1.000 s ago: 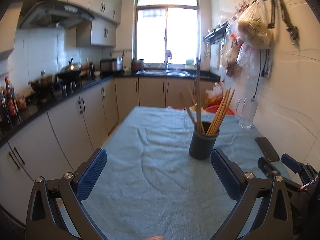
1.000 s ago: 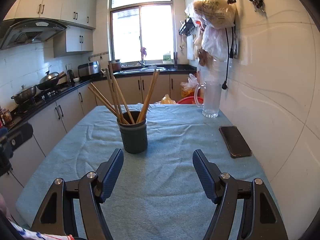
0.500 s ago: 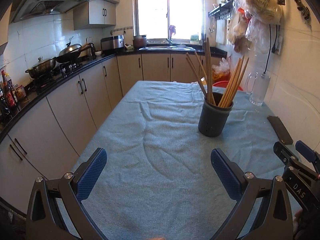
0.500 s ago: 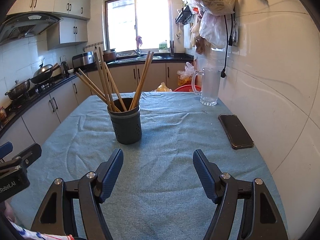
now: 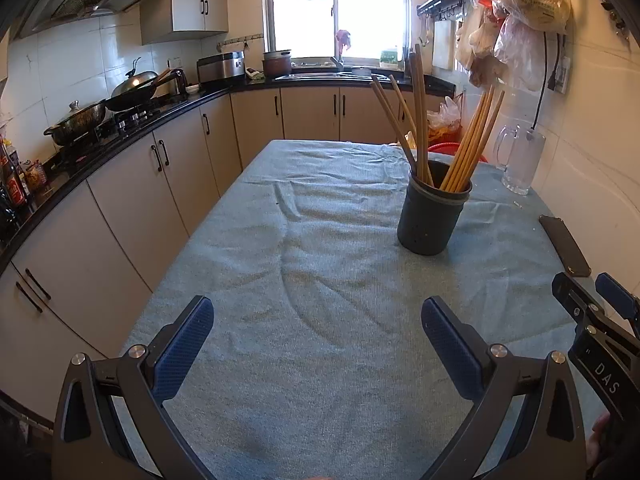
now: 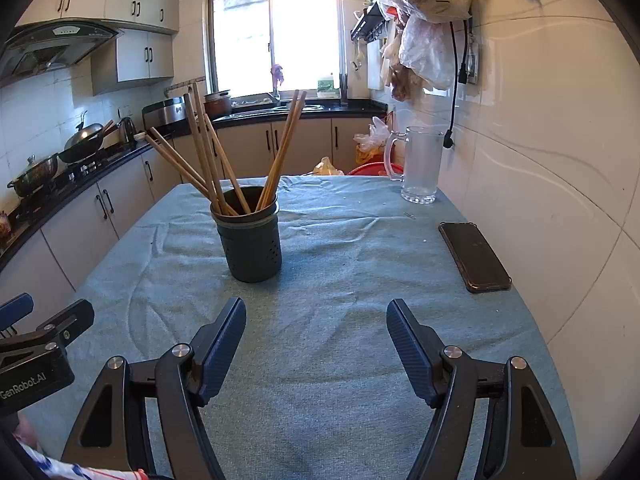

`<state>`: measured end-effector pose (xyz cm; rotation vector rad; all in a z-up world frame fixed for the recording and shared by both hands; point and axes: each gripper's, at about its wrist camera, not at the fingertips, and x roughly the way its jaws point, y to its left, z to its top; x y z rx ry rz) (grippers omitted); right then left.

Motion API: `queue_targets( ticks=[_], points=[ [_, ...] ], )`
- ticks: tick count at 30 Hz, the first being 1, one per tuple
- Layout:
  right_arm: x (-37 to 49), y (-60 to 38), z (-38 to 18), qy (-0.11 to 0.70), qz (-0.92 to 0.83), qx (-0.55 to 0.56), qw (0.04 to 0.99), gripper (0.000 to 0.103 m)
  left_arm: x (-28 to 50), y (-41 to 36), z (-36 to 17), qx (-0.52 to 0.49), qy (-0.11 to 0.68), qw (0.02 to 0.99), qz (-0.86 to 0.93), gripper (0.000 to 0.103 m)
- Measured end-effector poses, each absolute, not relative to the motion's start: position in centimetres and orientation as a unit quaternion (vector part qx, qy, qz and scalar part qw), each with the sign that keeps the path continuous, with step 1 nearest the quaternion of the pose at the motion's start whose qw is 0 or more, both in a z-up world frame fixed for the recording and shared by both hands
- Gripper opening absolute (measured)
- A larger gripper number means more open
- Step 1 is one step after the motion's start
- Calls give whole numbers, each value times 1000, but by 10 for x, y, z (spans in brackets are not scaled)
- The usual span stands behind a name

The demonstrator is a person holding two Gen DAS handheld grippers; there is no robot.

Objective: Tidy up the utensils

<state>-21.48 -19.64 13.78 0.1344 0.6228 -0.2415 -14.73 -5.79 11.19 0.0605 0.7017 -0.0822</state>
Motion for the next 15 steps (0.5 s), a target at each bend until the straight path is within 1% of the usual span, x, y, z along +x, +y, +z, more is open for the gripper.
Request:
queue_targets(
  ticks=[15],
  points=[
    [-215, -194, 135, 310, -117, 67, 941, 78, -145, -63, 104, 35, 362, 930, -45, 103]
  ],
)
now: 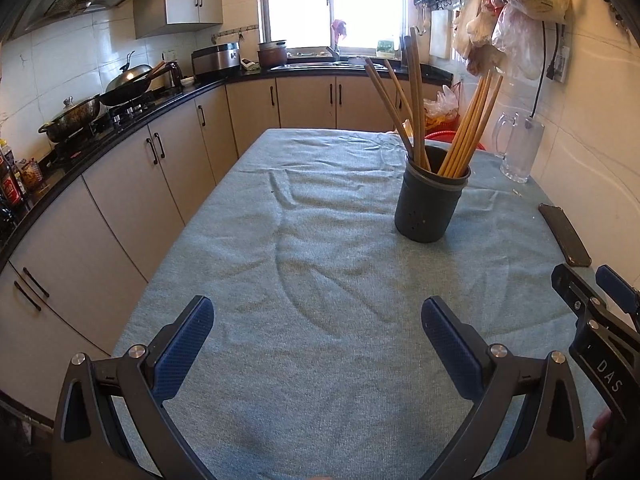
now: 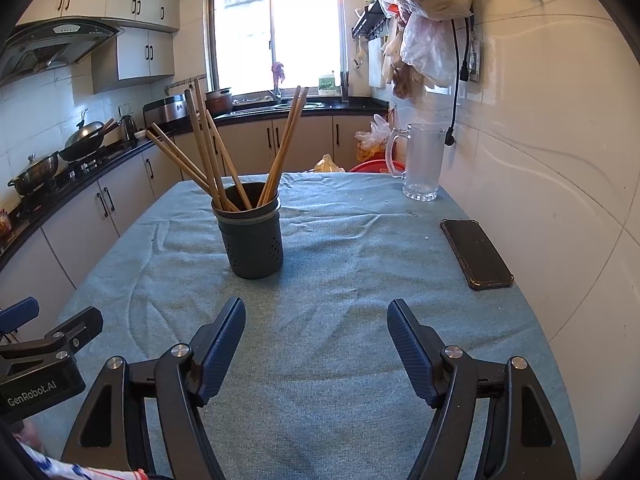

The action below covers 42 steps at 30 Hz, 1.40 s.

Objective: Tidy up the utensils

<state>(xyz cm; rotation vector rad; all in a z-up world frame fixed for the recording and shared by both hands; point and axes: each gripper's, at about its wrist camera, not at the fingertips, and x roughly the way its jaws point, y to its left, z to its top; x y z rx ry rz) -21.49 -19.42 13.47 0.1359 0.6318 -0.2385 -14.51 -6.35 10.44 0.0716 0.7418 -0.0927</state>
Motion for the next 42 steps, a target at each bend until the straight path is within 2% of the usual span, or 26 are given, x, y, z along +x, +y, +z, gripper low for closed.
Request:
queue_targets(
  ticks=[42],
  points=[
    [-212, -191, 125, 317, -113, 63, 939, 80, -138, -66, 88, 30, 394, 917, -49, 103]
  ],
)
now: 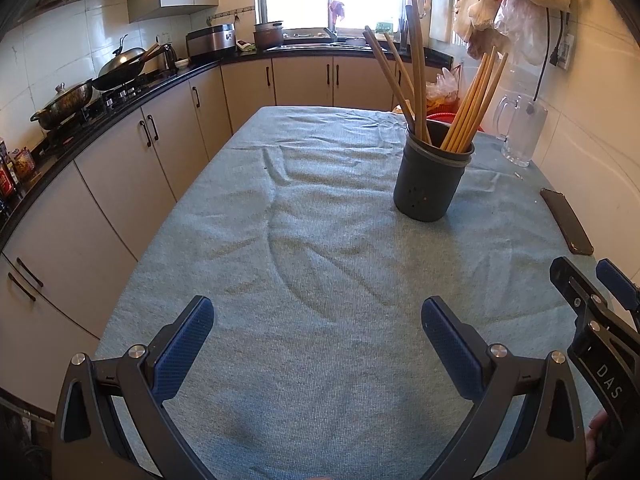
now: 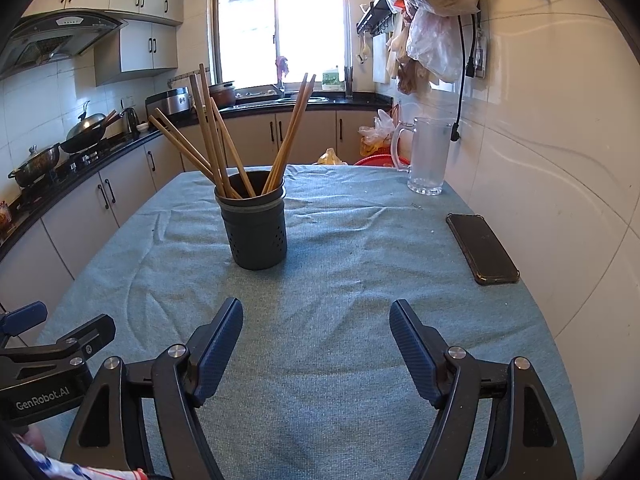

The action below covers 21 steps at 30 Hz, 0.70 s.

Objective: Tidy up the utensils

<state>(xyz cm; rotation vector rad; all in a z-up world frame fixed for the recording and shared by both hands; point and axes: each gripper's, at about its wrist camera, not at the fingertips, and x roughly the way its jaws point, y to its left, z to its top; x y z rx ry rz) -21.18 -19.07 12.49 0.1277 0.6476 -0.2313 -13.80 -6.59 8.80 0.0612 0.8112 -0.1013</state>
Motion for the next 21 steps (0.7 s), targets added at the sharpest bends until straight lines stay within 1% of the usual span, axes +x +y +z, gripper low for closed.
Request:
queue_targets(
  ticks=[21],
  points=[
    [-206, -188, 119, 327, -110, 54, 937, 81, -127, -65, 76, 20, 420, 906, -49, 103]
  ],
)
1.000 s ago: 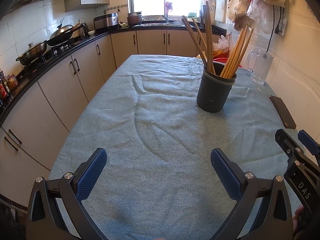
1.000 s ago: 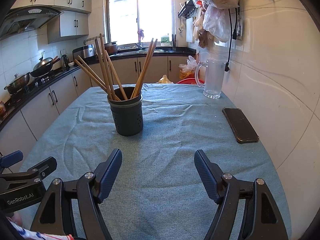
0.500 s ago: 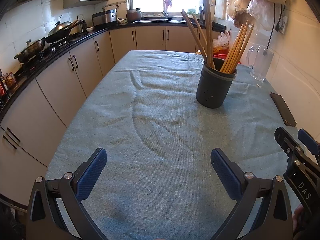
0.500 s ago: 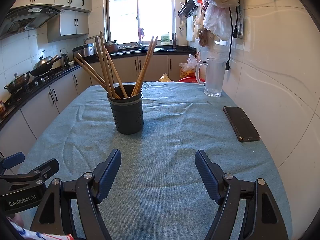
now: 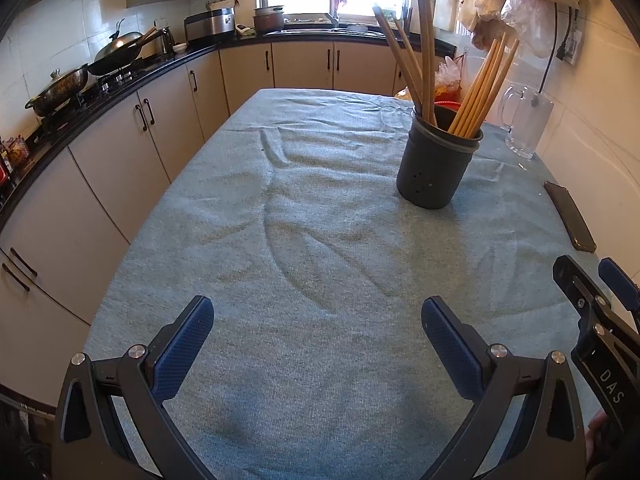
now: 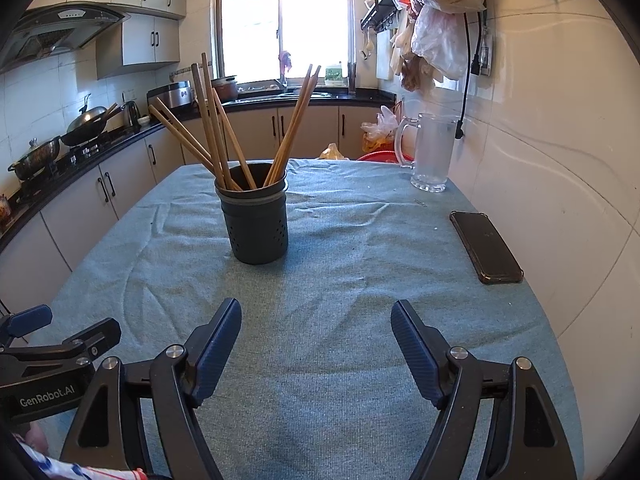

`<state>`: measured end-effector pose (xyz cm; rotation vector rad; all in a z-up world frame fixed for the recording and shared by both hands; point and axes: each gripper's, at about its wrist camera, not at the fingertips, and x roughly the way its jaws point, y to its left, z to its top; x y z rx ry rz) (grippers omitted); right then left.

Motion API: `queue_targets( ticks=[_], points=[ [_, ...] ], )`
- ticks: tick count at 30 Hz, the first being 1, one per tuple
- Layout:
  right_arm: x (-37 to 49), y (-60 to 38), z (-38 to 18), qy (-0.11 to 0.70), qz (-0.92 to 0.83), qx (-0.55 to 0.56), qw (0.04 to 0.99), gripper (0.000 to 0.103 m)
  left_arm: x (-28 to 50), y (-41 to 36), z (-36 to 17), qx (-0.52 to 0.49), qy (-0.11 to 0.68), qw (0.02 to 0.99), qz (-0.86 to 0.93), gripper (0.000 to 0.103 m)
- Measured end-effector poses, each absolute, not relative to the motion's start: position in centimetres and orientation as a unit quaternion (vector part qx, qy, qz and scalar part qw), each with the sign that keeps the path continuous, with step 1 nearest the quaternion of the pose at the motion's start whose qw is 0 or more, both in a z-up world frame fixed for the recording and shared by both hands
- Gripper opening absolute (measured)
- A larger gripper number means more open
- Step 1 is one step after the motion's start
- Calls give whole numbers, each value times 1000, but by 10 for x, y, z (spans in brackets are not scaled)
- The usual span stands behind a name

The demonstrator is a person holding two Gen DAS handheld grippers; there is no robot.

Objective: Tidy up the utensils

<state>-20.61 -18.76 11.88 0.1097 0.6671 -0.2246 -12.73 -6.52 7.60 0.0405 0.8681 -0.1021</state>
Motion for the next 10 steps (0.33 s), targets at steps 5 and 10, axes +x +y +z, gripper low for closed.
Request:
queue_targets(
  ticks=[5, 10],
  points=[
    [-203, -187, 117, 329, -109, 49, 937, 81, -123, -62, 73, 17, 423, 905, -45, 103],
    [-200, -187, 114, 337, -94, 43, 936, 82, -118, -66, 69, 22, 428, 902, -55, 103]
  ],
)
